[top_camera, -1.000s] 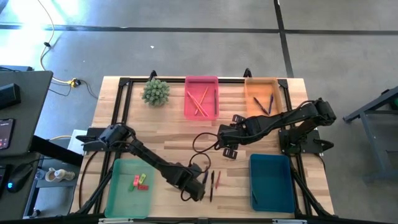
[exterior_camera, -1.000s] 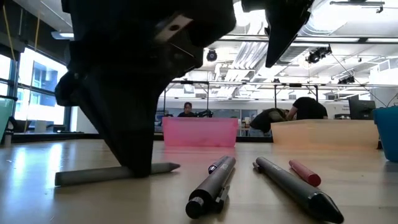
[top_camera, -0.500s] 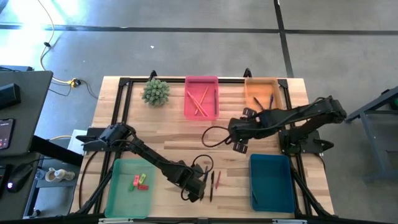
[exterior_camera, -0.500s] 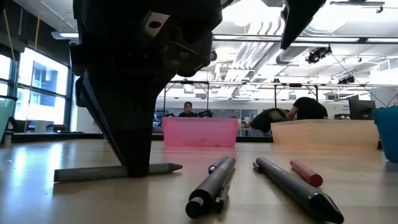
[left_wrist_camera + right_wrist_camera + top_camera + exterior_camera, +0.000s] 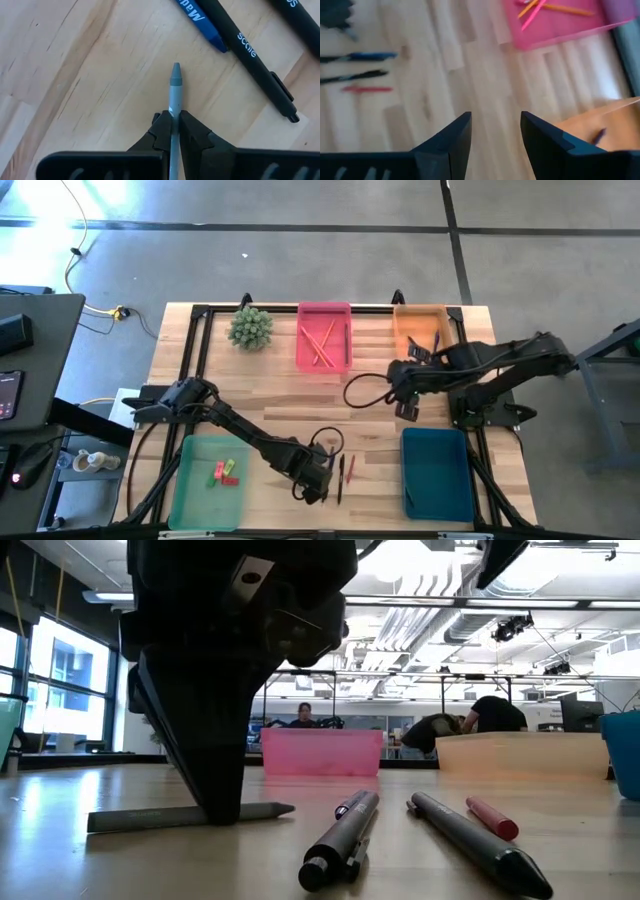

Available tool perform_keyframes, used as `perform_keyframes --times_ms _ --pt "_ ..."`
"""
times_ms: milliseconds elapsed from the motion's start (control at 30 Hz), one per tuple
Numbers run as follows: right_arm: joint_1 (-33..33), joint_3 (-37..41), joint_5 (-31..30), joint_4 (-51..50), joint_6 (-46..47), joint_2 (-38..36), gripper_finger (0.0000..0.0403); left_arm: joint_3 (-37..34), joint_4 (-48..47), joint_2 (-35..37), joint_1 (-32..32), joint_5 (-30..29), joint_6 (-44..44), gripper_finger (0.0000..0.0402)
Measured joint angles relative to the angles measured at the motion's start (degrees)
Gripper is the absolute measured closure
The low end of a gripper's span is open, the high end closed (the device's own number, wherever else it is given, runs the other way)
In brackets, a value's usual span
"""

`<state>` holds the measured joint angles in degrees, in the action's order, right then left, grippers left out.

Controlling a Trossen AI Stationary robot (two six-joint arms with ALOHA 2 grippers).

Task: Sort crayons/erasers/pens/pencils in bins
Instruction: Put the gray crayon into the blue bin

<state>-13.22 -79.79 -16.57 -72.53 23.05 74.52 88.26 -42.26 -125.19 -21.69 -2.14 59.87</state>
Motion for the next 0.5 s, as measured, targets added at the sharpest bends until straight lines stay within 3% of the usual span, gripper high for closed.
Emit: perform_keyframes --times_ms 233,500 --pt "-3.5 0.0 8.5 -2.3 -0.2 -0.7 0.0242 2.0 0.4 -0.3 1.2 4.6 -5.3 0.0398" --pt "-11.2 0.0 6.4 -4.1 5.2 -1.4 0.0242 2.1 0.4 0.3 3.9 11.1 -12.8 0.0399"
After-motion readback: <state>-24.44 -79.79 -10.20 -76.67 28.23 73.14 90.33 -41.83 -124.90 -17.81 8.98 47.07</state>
